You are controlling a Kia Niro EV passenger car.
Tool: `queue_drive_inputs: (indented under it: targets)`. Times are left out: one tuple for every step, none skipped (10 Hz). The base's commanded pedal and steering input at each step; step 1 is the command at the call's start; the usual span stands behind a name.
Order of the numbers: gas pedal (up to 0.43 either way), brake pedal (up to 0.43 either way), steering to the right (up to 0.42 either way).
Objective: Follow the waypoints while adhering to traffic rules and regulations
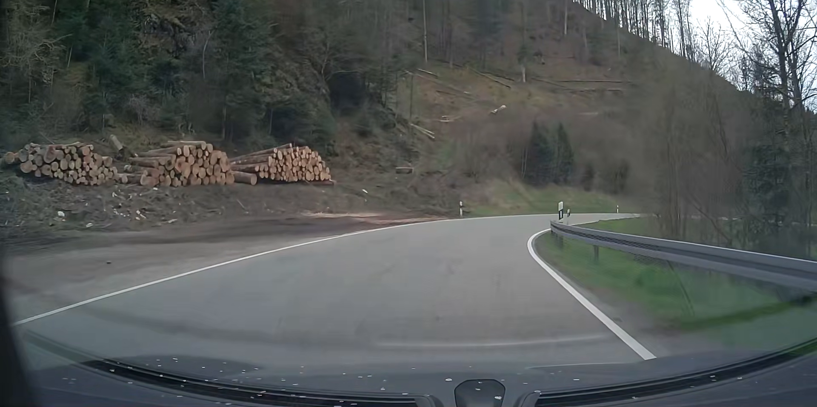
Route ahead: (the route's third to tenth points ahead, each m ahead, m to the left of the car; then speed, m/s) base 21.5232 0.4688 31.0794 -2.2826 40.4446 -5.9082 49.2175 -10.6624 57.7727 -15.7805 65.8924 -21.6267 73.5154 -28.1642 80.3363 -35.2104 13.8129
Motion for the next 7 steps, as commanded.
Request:
queue_drive_inputs:
  targets:
    - [0.0, 0.0, 0.016]
    - [0.0, 0.0, 0.028]
    - [0.0, 0.0, 0.042]
    - [0.0, 0.0, 0.053]
    - [0.0, 0.0, 0.062]
    - [0.0, 0.0, 0.065]
    - [0.0, 0.0, 0.065]
